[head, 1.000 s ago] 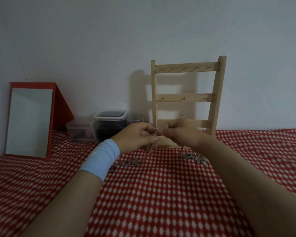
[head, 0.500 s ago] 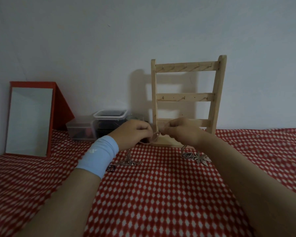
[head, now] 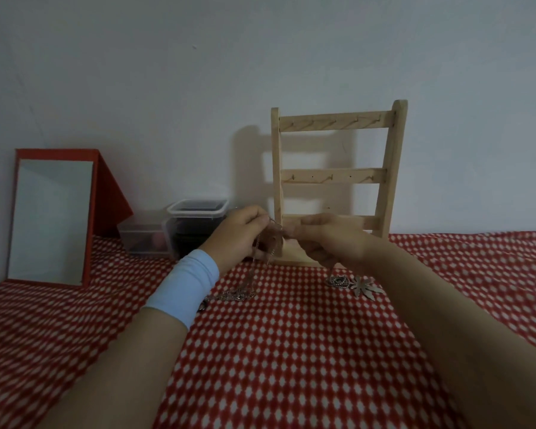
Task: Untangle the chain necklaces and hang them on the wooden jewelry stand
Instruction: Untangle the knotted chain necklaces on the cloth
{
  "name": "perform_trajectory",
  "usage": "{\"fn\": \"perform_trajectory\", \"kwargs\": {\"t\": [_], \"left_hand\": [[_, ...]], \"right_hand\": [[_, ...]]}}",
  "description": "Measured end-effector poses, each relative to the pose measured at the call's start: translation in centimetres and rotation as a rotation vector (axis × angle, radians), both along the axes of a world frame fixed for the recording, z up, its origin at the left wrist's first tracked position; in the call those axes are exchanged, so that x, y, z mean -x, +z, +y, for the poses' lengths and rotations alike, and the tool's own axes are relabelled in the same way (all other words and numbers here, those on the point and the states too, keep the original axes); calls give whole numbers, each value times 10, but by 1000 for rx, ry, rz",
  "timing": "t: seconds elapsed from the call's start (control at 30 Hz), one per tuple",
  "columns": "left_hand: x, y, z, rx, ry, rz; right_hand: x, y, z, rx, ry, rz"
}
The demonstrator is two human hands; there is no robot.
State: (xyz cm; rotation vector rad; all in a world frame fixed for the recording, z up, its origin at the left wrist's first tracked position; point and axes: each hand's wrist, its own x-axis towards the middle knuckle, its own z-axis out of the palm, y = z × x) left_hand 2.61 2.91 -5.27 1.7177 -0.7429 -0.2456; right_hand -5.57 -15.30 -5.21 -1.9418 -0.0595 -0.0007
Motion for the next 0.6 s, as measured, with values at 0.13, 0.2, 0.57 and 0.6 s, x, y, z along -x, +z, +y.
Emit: {"fn": "perform_trajectory", "kwargs": {"t": [0.13, 0.2, 0.57, 0.6], "left_hand": [[-1, -4, -1, 87, -83, 286], [2, -5, 1, 98, -159, 353], [-5, -3, 8, -76, -188, 122], [-6, -2, 8, -90, -167, 77]], "right_hand": [[0, 1, 1, 122, -49, -104], [-1, 1, 0, 166, -80, -134], [-3, -5, -7, -9, -20, -100], [-4, -6, -7, -43, -4, -95]]}}
